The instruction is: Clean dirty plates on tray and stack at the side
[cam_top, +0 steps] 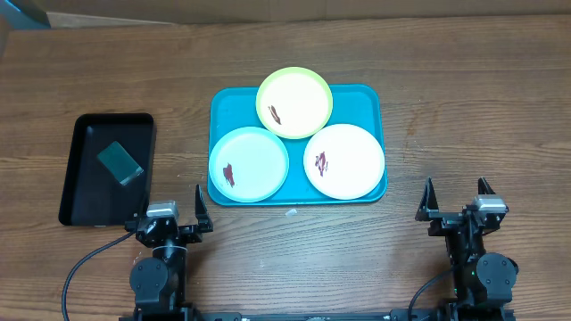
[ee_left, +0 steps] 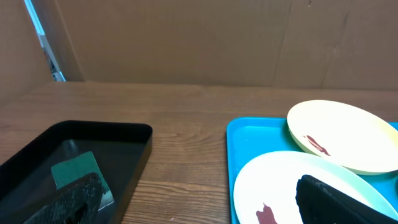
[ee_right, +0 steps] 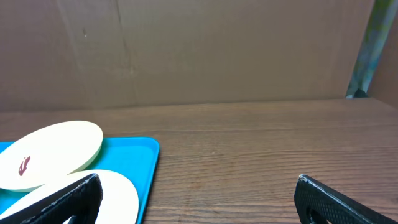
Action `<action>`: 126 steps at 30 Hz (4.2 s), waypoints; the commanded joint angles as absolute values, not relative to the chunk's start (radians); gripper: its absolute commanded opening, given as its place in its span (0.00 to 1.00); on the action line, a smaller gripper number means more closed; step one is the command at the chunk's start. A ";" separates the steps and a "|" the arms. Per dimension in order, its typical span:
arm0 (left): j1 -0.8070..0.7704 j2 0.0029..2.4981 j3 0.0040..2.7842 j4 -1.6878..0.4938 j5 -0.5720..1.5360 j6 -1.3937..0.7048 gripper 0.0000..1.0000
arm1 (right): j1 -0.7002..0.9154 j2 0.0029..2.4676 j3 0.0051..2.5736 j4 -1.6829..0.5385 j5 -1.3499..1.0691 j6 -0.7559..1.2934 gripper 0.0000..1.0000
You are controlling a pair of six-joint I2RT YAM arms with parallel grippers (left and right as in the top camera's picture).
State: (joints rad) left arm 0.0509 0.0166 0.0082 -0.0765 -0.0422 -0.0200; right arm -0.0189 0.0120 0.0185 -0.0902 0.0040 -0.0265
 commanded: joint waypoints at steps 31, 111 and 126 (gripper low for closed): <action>0.044 0.005 0.005 -0.074 -0.048 -0.030 1.00 | -0.014 0.003 0.008 -0.084 0.002 -0.030 1.00; 0.046 0.642 0.930 -0.619 -0.091 0.089 1.00 | -0.014 0.003 0.008 -0.084 0.003 -0.031 1.00; 0.287 1.239 1.493 -1.024 0.017 0.007 1.00 | -0.014 0.003 0.008 -0.084 0.003 -0.031 1.00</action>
